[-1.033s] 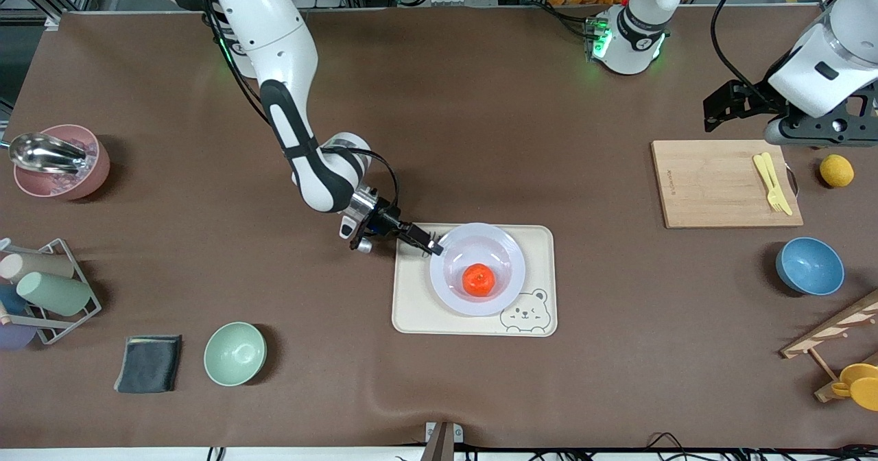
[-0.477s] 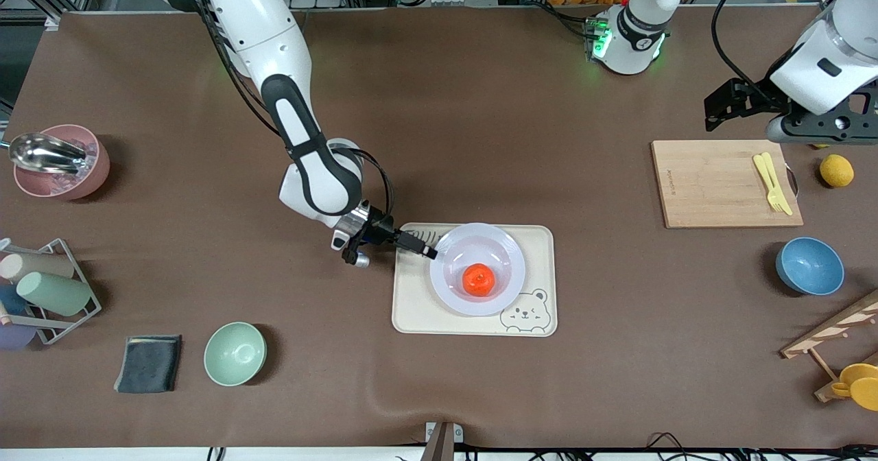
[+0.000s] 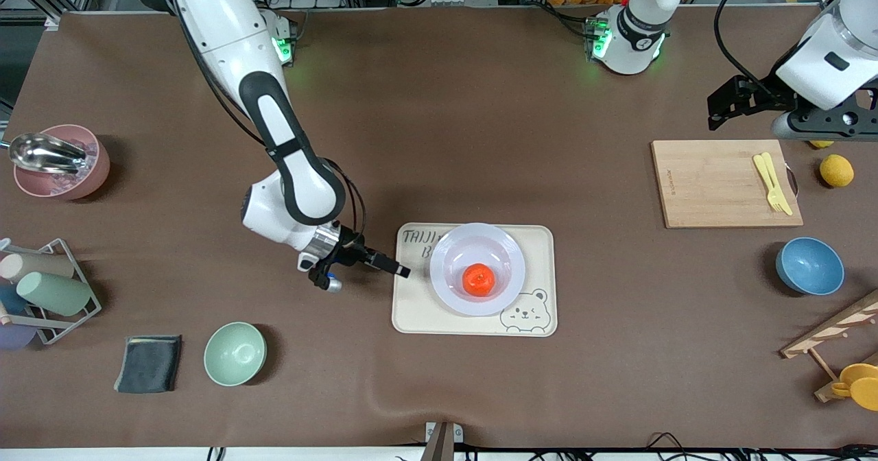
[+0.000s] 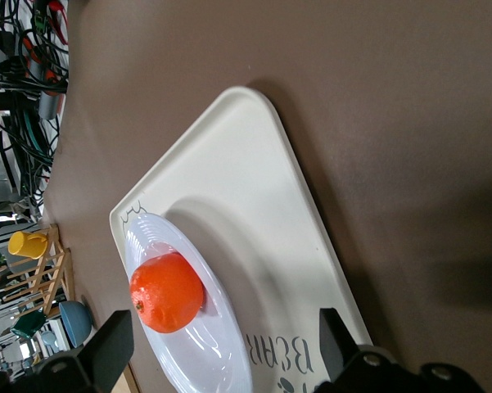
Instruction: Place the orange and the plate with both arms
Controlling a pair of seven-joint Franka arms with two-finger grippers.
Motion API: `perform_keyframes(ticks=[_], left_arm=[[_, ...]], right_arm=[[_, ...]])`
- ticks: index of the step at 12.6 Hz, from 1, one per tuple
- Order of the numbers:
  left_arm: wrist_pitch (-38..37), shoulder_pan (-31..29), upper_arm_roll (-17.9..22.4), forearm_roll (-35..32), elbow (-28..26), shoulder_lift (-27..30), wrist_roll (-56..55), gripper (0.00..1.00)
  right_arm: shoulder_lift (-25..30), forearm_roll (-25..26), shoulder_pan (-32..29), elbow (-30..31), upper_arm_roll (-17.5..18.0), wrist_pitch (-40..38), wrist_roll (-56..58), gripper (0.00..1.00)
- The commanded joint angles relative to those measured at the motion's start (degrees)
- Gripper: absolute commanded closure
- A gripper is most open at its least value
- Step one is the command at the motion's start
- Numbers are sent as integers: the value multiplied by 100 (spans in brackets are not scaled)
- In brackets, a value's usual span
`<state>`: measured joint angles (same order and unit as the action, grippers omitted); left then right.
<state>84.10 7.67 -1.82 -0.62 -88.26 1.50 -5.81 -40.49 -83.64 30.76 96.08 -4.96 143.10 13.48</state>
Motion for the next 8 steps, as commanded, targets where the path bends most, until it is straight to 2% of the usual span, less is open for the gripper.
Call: perform_keyframes(ticks=[1,6,8], left_arm=[[-95,23,-2,9,99,-1,19,0],[-95,6,-2,18,90,-1,19,0],[-95,15,-2,18,90,-1,19,0]], right_arm=[[217,680,-402,-10,83,-396,-416,0],[331,1893,-1465,-256,74,-1607,-425,0],[332,2367,-1765,-440,-74,-2170,-417,0]])
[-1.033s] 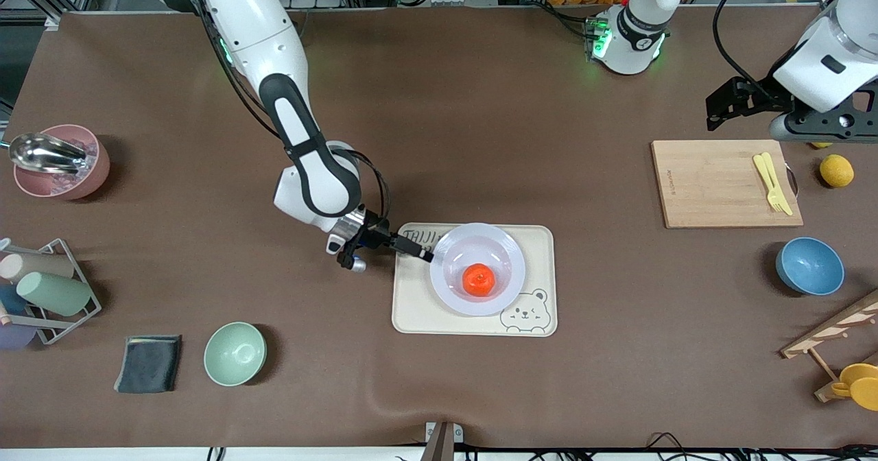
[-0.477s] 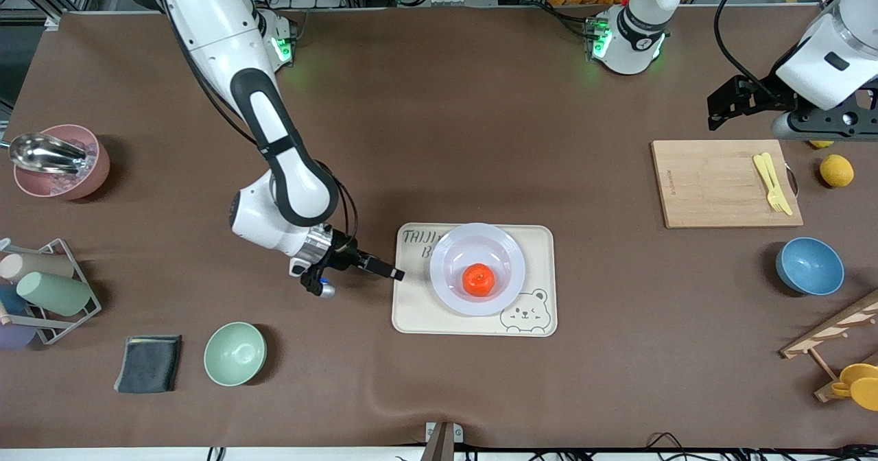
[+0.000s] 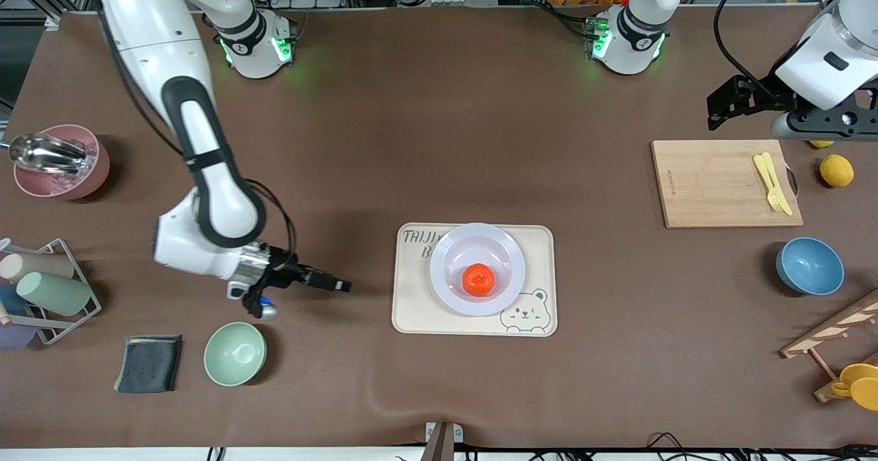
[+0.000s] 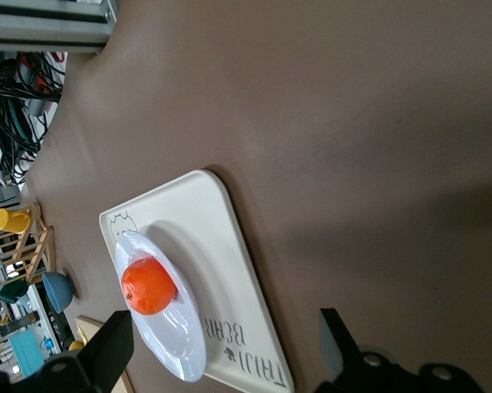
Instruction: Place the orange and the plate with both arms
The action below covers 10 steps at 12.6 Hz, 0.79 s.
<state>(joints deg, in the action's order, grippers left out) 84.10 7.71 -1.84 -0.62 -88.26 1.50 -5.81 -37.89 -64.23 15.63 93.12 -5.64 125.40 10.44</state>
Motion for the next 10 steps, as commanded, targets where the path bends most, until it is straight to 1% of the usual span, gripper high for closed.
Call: perform_keyframes(ticks=[1,2,5,7,8,9,10], left_arm=[[-95,11,-1,18,90,-10,19,0],[-95,20,-1,18,90,-10,10,0],[-95,2,-1,18,90,-10,10,0],[-95,-7,-1,18,90,-10,10,0],[-95,-7,-1,26,90,-10,10,0],[-95,-15,-1,26,90,-10,19,0],[-95,-16,-1,26,90,-10,19,0]], right_arm=[[80,620,-358,-223,-77,-672,-95,0],[149,857,-480,-267,-87,-797,-86,0],[562,2007,-788,-241,-87,-859,-86,0],[896,2719,-1069,-276,-78,-1340,-60,0],[1028,3036,-1201,-276,-69,-1386,-16,0],[1099,3326,-1307,-337,-60,-1526,141,0],[1125,3546,-1395,-538,-69,-1823,351,0]])
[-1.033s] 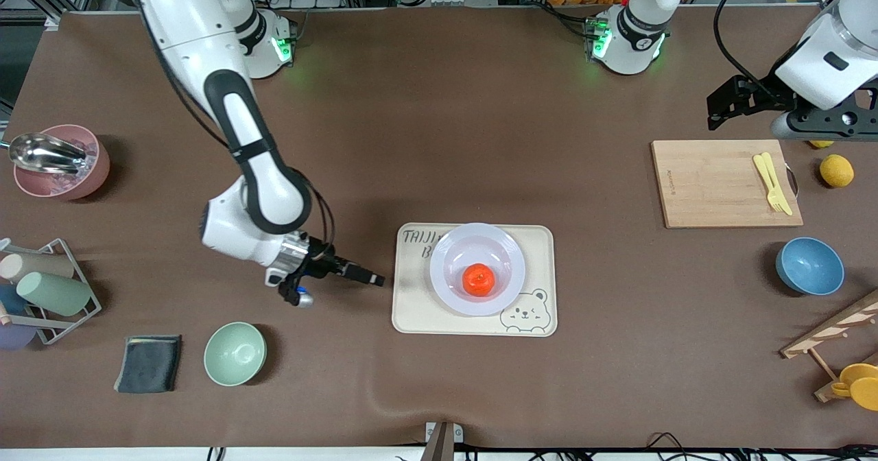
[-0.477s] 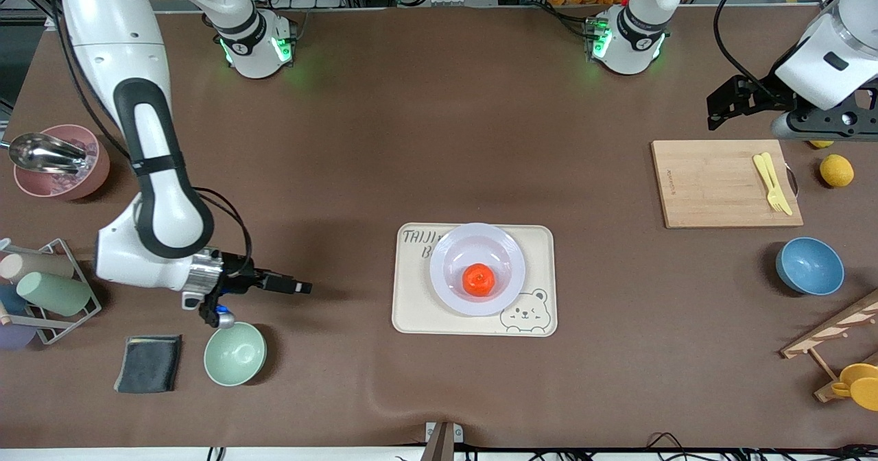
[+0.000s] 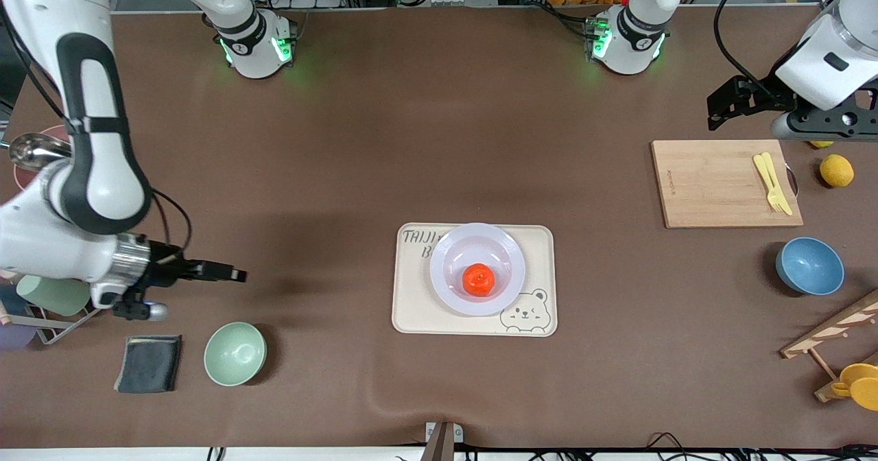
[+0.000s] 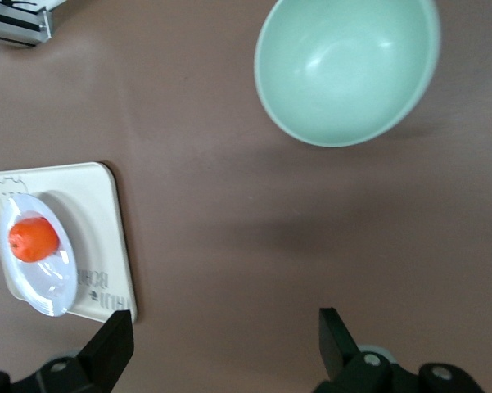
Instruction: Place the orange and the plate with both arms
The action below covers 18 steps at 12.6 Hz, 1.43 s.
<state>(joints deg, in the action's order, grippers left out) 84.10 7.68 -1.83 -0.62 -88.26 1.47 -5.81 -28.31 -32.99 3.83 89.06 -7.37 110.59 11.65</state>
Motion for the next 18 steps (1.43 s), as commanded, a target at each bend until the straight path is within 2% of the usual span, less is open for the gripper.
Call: perform_keyframes(ticks=[1,6,8,10,12,14,18], left_arm=[[-95,-12,-1,26,89,2,10,0],[-95,-12,-1,18,89,-6,10,0],[-95,-12,-1,18,89,-6,10,0],[-95,-20,-1,26,89,-6,10,0],[-95,-20,-1,26,89,-6,10,0],[-95,-20,-1,18,89,-6,10,0],[-95,-20,-1,18,89,-6,10,0]], right_arm=[[194,572,-277,-317,104,-615,258,0],[940,1503,-366,-696,104,-1819,-205,0],[1370,2433,-322,-679,174,-2066,-330,0],[1669,2507,-383,-627,174,-2330,-322,0],[2213,2516,-496,-207,174,-2402,-322,0],[2505,2682,-585,-56,183,-2428,-295,0],[3235,3008,-787,524,481,-2121,-330,0]])
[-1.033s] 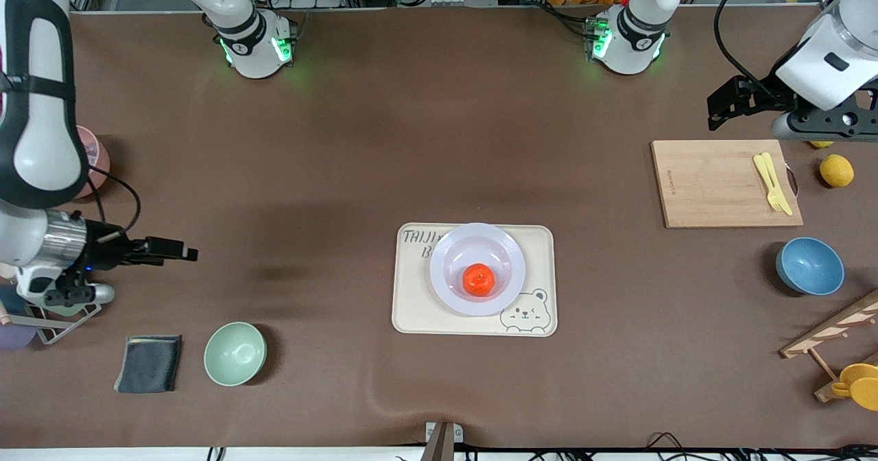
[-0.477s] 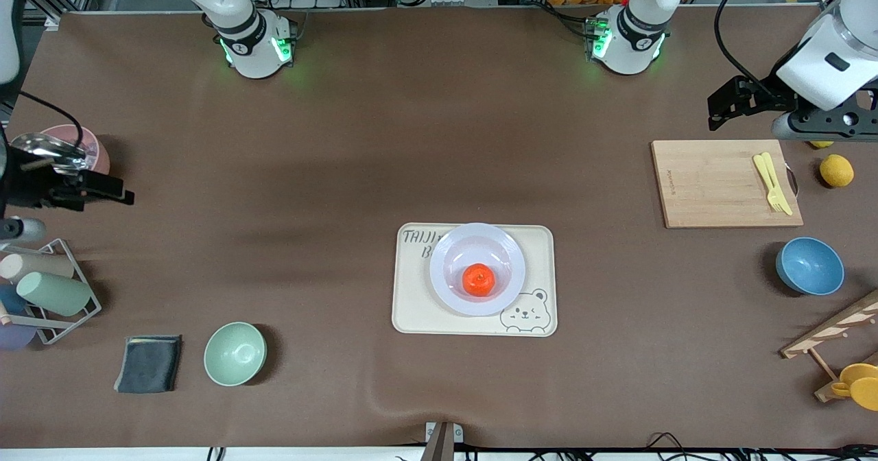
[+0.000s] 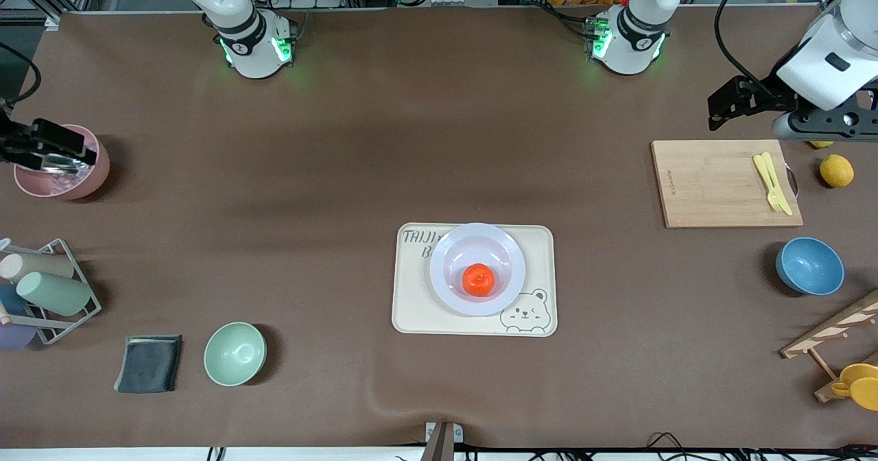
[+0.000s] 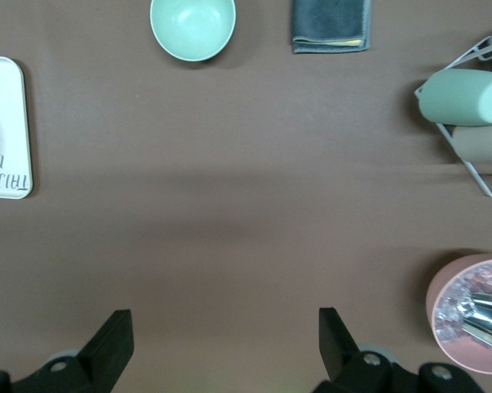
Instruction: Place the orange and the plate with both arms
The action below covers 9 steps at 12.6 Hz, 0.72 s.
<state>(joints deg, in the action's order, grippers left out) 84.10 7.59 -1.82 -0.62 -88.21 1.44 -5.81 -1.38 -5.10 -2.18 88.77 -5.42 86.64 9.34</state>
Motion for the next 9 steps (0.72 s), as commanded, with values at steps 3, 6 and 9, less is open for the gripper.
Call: perform_keyframes(ticks=[3,6,9], left_arm=[[-95,-12,-3,18,85,-4,10,0],[-95,-12,-3,18,85,-4,10,0],[-95,-12,-3,18,85,-4,10,0]], right_arm=[[499,255,-221,509,392,686,-108,0],[437,351,-230,448,534,820,-485,0],[297,352,-230,457,534,986,-486,0]])
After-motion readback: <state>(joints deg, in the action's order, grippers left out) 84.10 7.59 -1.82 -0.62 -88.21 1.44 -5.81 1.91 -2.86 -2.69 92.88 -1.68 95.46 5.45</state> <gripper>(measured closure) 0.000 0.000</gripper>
